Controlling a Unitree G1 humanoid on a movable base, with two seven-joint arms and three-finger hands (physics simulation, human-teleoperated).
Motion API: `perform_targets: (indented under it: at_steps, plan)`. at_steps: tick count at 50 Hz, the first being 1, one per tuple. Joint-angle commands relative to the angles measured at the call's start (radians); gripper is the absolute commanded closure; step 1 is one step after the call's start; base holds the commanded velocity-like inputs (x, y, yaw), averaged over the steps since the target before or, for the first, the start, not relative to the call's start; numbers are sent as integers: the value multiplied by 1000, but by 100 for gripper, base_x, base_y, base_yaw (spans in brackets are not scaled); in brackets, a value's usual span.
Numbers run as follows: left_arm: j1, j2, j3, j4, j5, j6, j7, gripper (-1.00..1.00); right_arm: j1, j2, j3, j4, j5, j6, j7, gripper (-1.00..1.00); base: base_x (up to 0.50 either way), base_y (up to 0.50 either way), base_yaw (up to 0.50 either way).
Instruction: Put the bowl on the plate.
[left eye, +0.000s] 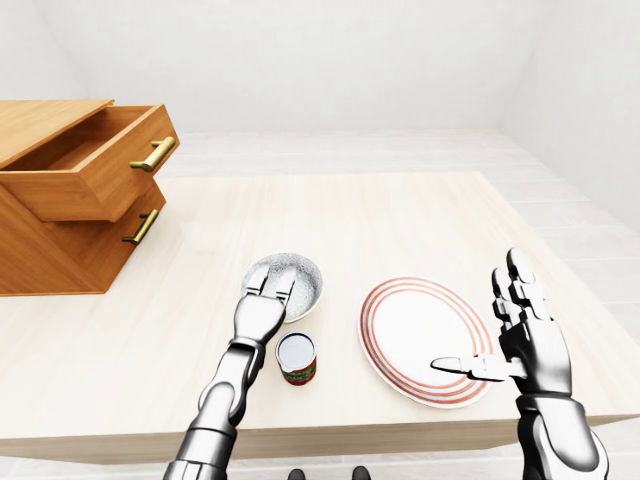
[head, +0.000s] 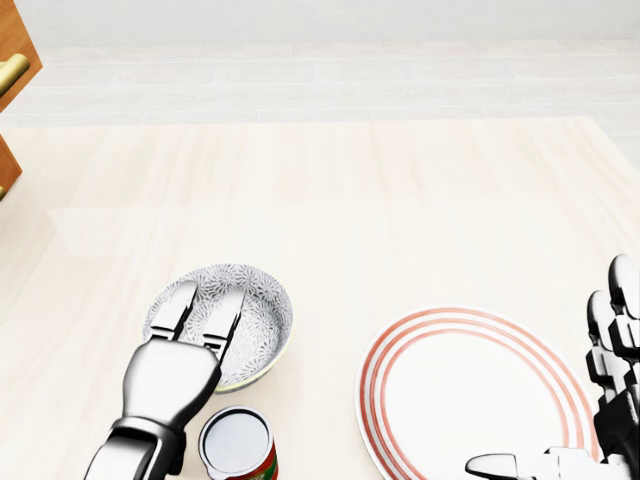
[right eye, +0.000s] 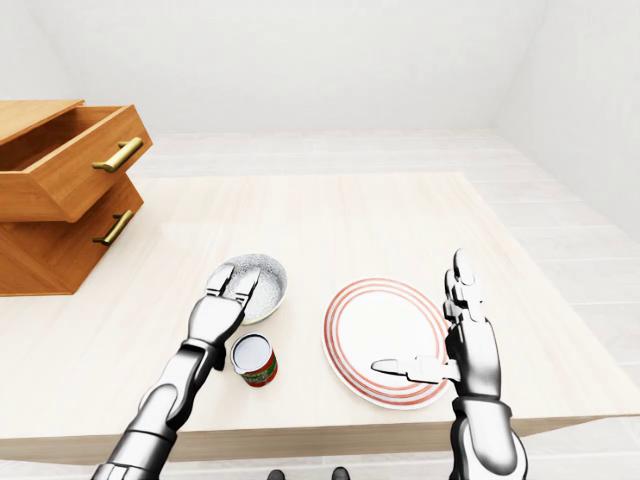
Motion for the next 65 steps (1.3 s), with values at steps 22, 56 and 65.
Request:
perform_targets:
  at_steps: [22,56,65]
  plan:
    - [-18,13,-13,155,68,0,83,-100,3,-3,1,8,6,-8,-3,-100,0,0,0]
    - [4,21,-21,125,62,0,73,100,5,2,-9,-20,6,9,2,-100,0,0,0]
    - [18,20,-25,127,73,0,86,100,11,8,-17,-26,14,0,4,-100,0,0,0]
